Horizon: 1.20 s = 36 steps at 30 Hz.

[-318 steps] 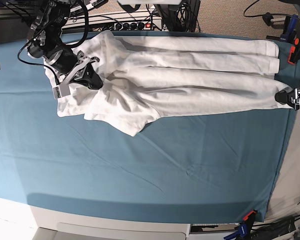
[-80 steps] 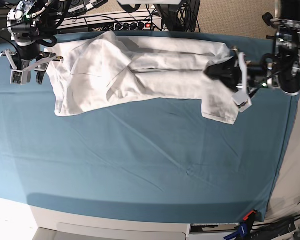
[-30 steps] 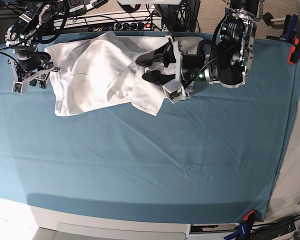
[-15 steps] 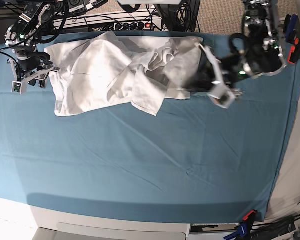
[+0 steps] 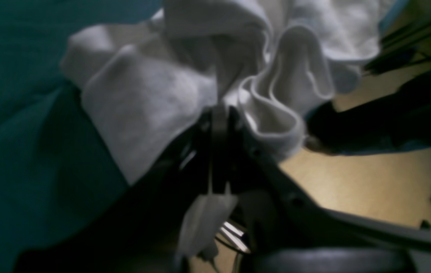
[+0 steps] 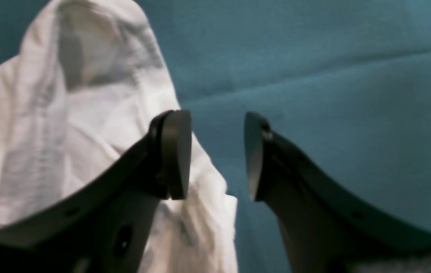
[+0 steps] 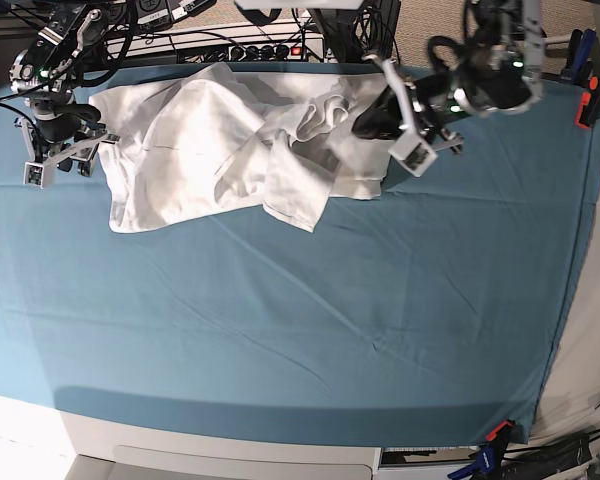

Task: Fold the T-shirt properly
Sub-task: 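Release the folded end and reposition the left gripper on the fold, then grasp the folded bundle's edge with the left gripper and press it flat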

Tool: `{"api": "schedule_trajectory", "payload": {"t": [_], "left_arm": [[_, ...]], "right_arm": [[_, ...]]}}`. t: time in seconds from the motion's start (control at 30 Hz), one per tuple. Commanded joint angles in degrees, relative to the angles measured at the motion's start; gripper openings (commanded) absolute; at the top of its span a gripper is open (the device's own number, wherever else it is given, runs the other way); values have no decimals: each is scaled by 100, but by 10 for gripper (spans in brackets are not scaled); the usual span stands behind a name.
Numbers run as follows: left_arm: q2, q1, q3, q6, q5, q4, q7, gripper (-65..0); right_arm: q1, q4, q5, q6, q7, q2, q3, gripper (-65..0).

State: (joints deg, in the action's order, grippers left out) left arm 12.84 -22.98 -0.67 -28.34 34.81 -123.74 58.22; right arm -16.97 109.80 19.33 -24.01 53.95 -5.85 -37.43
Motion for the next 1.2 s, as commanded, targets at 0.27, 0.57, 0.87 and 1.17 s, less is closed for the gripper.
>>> {"api": "schedule_trajectory", "payload": {"t": [0.27,0.57,0.87,1.17], "left_arm": [[-284,0,1174,310,-1049,-87,-389,-650],[-603,101,2074,162,-1032,-87,-599,-650],[-564,157,1351,407,-1596,-105,-302,-650],[-251,-251,990,501,-1252,-105,11,-650]], "right_arm": [[31,81,81,-17,-131,-85,-17,-415],[33,81,166,-20,-131,-103,-13,-415],[31,81,184,-20,-85,-291,-13,-415],[31,81,186,-20,-101,-291,-13,-415]]}}
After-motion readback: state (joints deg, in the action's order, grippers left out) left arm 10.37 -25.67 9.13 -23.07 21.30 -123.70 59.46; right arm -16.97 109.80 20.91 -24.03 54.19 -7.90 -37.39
